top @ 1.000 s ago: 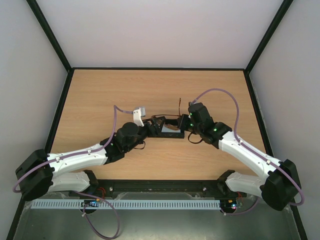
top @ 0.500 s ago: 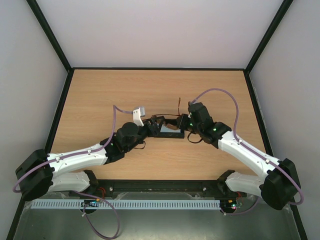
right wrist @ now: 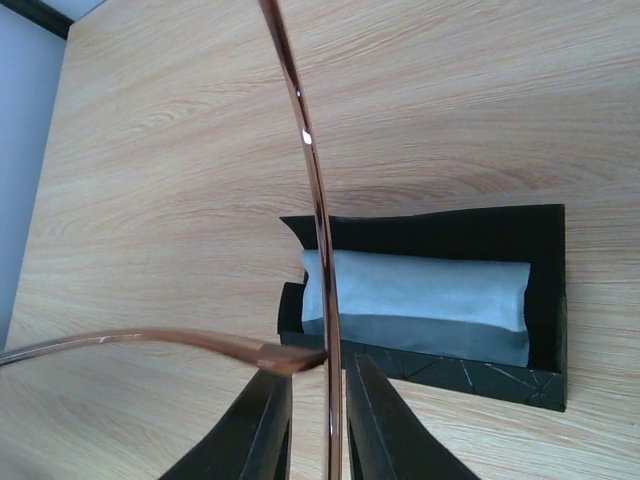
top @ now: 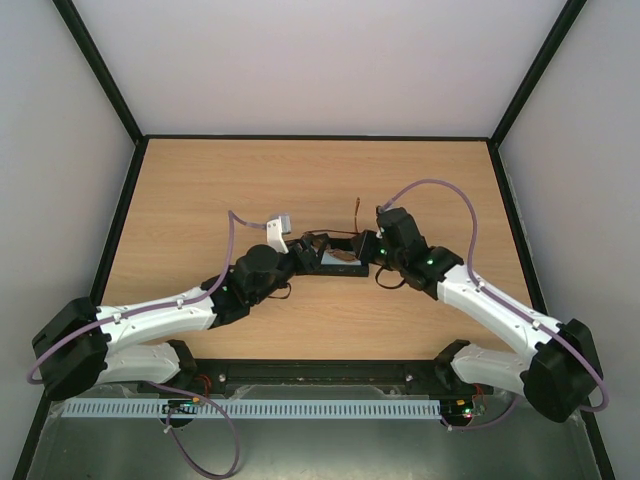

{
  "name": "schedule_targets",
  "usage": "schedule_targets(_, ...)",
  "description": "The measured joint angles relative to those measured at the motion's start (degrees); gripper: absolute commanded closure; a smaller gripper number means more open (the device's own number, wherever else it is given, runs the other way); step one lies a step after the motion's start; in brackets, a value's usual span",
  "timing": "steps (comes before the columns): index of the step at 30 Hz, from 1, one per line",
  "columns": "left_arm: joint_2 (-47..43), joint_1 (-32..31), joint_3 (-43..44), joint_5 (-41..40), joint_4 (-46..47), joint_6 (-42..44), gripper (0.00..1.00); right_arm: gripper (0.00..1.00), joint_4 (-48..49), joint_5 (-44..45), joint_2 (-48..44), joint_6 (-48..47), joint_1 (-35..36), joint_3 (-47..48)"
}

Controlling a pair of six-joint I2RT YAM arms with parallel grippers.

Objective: Organize the sunglasses
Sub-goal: Fold the sunglasses.

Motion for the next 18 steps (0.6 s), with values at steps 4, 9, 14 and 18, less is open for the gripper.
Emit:
schedule_targets(4, 0.13, 0.39, 0.22, 0.07, -1.01, 0.26, 0.56, 0.7, -0.22, -0.2, -1.68, -0.24, 0.0, -0.87)
schedule_targets(9, 0.2, 1.95, 1.77, 1.79, -3.82, 1.33, 0.56, 0.59, -2.49, -0.61, -6.14, -0.9, 0.0, -2.56)
schedule_targets(14, 0.15, 4.7, 3.56, 7.1, -7.15, 4.28, 0.56, 0.55, -7.65, 0.15, -15.43, -1.64, 0.0, -4.07)
schedule_targets(18, 0.17, 6.45, 4.76, 14.58, -9.33, 7.65, 0.55, 0.54, -10.51, 1.73, -19.89, -2.05, 0.0, -3.8)
